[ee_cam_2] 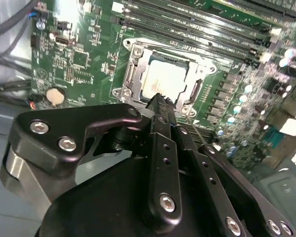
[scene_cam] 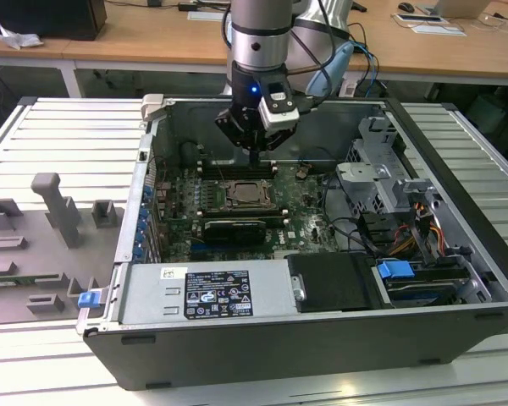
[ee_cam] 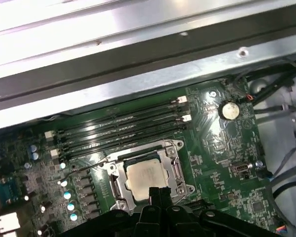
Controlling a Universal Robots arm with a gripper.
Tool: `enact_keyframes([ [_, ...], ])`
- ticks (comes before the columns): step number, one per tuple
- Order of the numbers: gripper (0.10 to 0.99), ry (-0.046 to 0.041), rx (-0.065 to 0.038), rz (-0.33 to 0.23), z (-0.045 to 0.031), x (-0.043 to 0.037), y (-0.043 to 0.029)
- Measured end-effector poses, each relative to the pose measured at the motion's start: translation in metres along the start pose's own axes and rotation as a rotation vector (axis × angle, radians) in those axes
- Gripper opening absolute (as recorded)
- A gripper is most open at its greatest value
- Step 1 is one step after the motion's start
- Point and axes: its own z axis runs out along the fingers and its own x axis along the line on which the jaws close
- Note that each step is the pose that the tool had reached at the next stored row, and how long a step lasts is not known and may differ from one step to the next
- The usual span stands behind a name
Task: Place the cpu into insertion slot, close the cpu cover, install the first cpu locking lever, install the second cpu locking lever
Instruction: 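Install the first cpu locking lever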
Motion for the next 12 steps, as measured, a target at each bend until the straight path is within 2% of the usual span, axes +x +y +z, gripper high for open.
enact_keyframes([
  [2, 0.106, 0.0025, -0.001, -0.06, 0.0009, 0.0, 0.0001],
  [10, 0.106, 0.0037, -0.007, -0.214, 0.0043, 0.0001, 0.0002],
  [12, 0.106, 0.0051, -0.012, -0.255, 0.0056, 0.0003, 0.0001],
])
